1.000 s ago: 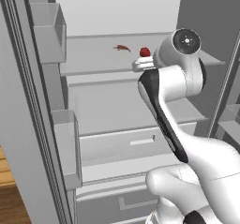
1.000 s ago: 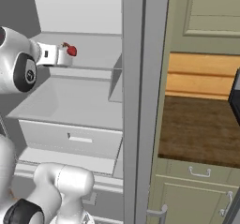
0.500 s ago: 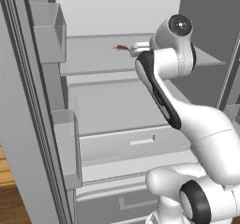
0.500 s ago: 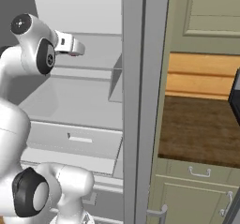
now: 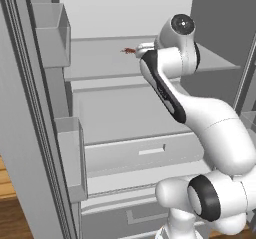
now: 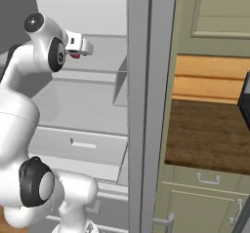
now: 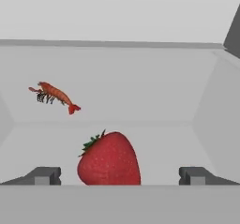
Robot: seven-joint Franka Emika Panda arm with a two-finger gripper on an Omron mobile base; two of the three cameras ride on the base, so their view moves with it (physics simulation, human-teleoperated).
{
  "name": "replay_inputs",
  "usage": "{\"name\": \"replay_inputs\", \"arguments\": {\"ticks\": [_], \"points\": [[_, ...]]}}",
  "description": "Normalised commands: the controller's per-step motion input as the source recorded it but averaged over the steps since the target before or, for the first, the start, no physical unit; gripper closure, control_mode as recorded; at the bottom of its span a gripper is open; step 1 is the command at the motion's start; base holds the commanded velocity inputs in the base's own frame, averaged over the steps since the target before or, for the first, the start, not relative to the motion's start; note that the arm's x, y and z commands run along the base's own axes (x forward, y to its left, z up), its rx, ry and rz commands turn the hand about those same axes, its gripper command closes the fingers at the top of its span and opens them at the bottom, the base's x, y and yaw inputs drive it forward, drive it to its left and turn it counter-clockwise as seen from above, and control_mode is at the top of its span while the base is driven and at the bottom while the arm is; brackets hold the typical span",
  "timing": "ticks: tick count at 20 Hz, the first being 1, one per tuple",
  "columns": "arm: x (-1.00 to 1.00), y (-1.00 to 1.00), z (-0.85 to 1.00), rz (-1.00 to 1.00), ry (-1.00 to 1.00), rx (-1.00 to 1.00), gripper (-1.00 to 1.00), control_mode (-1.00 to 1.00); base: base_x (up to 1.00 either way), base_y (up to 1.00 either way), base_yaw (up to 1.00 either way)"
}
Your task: Take the strawberry from the fridge and place it on top of the pancake, located on the dining counter.
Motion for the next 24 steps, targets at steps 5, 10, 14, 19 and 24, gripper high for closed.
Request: {"name": "replay_inputs", "arguments": {"ticks": [5,10,14,19,24], "points": [[0.11,0.00,-0.11,0.00,0.00,0.00,-1.00,-1.00,0.00,0.00,0.00],[0.01,0.00,-0.15,0.00,0.00,-0.01,-1.00,-1.00,0.00,0.00,0.00],[0.21,0.00,-0.15,0.00,0.00,-0.01,-1.00,-1.00,0.00,0.00,0.00],[0.32,0.00,-0.04,0.00,0.00,0.00,-1.00,-1.00,0.00,0.00,0.00],[0.00,0.00,-0.26,0.00,0.00,-0.03,1.00,-1.00,0.00,0.00,0.00]]}}
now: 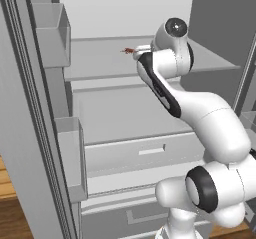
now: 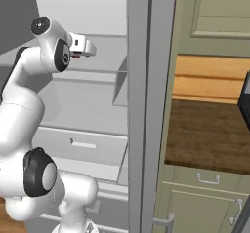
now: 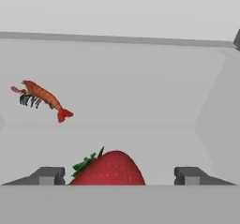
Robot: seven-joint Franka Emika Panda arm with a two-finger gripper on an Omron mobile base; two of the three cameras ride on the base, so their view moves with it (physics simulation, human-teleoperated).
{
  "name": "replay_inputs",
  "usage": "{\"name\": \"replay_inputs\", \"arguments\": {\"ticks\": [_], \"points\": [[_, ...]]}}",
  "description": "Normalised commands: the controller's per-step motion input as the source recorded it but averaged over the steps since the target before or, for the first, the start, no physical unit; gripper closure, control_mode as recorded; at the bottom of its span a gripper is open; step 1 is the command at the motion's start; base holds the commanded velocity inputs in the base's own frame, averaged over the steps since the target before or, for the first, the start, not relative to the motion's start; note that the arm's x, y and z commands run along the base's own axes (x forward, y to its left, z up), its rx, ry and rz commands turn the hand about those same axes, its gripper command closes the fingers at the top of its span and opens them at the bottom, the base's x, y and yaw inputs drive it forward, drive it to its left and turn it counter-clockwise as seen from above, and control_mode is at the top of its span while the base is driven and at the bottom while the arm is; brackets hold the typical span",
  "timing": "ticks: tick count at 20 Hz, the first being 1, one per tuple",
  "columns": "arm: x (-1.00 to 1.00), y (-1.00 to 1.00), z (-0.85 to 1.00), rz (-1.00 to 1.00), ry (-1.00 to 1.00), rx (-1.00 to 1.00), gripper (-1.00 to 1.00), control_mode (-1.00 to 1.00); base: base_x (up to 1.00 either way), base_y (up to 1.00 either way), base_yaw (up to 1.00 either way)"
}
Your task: Take the strawberry from the fridge and place it on top of the pancake, located on the dining counter.
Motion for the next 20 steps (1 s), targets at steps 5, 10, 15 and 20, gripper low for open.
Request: {"name": "replay_inputs", "arguments": {"ticks": [5,10,15,20], "points": [[-0.41,0.00,-0.28,0.00,-0.07,-0.03,1.00,-1.00,0.00,0.00,0.00],[-0.85,0.01,0.36,0.03,-0.20,-0.01,1.00,-1.00,0.00,0.00,0.00],[-1.00,0.02,0.42,0.01,-0.06,0.00,1.00,-1.00,0.00,0.00,0.00],[-1.00,0.03,0.07,0.00,0.01,0.00,1.00,-1.00,0.00,0.00,0.00]]}}
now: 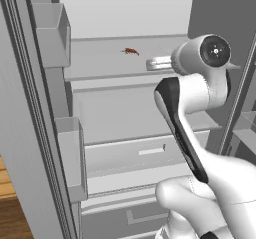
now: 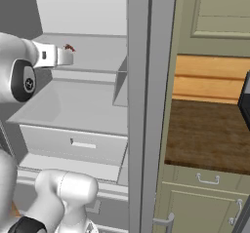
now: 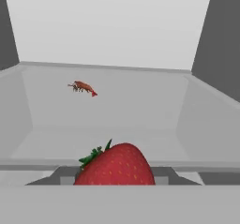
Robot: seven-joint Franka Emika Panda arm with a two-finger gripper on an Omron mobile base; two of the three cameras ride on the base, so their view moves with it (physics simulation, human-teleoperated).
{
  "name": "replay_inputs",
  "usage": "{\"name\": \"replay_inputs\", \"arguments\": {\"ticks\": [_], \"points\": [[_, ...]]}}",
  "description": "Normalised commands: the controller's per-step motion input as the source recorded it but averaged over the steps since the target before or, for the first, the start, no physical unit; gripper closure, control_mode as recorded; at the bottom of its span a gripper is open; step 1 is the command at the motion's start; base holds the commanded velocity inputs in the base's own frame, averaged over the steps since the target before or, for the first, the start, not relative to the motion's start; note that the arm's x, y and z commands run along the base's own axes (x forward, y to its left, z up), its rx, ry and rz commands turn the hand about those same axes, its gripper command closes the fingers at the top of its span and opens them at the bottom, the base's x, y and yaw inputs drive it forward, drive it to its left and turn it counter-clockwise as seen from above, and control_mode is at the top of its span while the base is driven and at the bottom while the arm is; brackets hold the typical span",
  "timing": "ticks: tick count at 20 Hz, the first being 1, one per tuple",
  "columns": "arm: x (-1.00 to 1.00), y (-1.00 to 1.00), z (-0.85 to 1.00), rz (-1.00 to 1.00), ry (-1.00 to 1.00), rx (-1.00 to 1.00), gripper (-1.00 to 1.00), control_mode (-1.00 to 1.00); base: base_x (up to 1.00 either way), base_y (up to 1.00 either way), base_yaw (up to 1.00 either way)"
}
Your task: Take the strawberry from the fridge and place it on top of the pancake, located on the dining counter.
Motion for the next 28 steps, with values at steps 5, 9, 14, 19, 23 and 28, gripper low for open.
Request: {"name": "replay_inputs", "arguments": {"ticks": [5,9,14,19,23,28], "points": [[-1.00,0.00,0.00,0.04,0.01,0.00,1.00,-1.00,0.00,0.00,0.00],[-1.00,0.00,-0.12,0.05,0.00,0.00,1.00,-1.00,0.00,0.00,0.00],[-0.98,0.00,-0.20,0.03,0.04,0.01,1.00,-1.00,0.00,0.00,0.00],[-0.52,0.00,-0.12,0.00,0.27,0.02,1.00,-1.00,0.00,0.00,0.00],[-0.56,0.00,-0.08,0.00,0.30,0.05,1.00,-1.00,0.00,0.00,0.00],[-0.29,0.00,-0.09,0.00,0.02,0.00,1.00,1.00,-0.58,0.03,0.00]]}}
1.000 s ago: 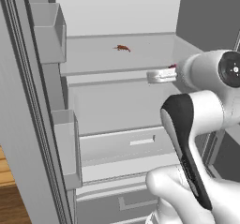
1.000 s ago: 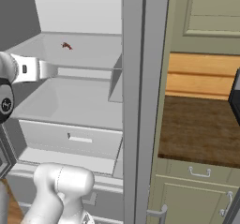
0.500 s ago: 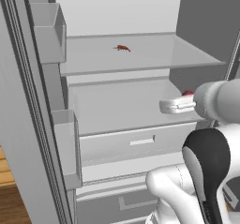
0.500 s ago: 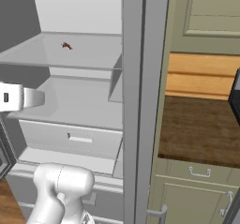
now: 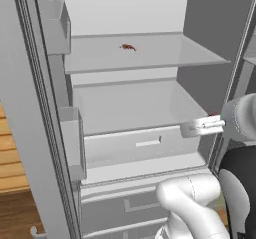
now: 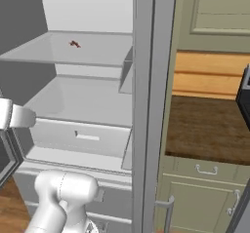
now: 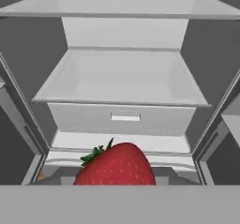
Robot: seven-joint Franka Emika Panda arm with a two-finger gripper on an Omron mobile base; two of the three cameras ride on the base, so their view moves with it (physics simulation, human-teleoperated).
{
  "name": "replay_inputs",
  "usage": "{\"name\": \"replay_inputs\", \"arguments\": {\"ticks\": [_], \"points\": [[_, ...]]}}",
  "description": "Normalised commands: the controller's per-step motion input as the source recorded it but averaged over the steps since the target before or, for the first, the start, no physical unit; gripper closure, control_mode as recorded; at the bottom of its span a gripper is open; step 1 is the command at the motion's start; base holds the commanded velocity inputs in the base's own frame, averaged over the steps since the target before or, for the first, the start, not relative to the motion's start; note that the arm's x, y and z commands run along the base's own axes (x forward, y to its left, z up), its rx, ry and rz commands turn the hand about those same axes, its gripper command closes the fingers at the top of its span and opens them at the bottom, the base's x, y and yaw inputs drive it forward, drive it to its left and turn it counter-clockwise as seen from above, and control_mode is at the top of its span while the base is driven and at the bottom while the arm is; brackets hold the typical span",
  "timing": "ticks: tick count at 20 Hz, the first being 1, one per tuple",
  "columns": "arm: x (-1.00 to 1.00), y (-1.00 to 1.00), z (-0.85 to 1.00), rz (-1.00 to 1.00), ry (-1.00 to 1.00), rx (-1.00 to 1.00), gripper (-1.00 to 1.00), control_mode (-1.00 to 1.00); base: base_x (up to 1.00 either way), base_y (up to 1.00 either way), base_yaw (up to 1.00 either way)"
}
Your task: Take the strawberry from the fridge and place it on top of the pancake, located on the dining counter.
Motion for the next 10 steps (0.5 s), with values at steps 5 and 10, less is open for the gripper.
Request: {"name": "replay_inputs", "arguments": {"ticks": [5,10], "points": [[0.00,0.00,0.00,0.00,0.00,0.00,1.00,1.00,-0.91,0.10,-0.15],[0.00,0.00,0.00,0.00,0.00,0.00,1.00,1.00,-0.45,0.38,-0.40]]}}
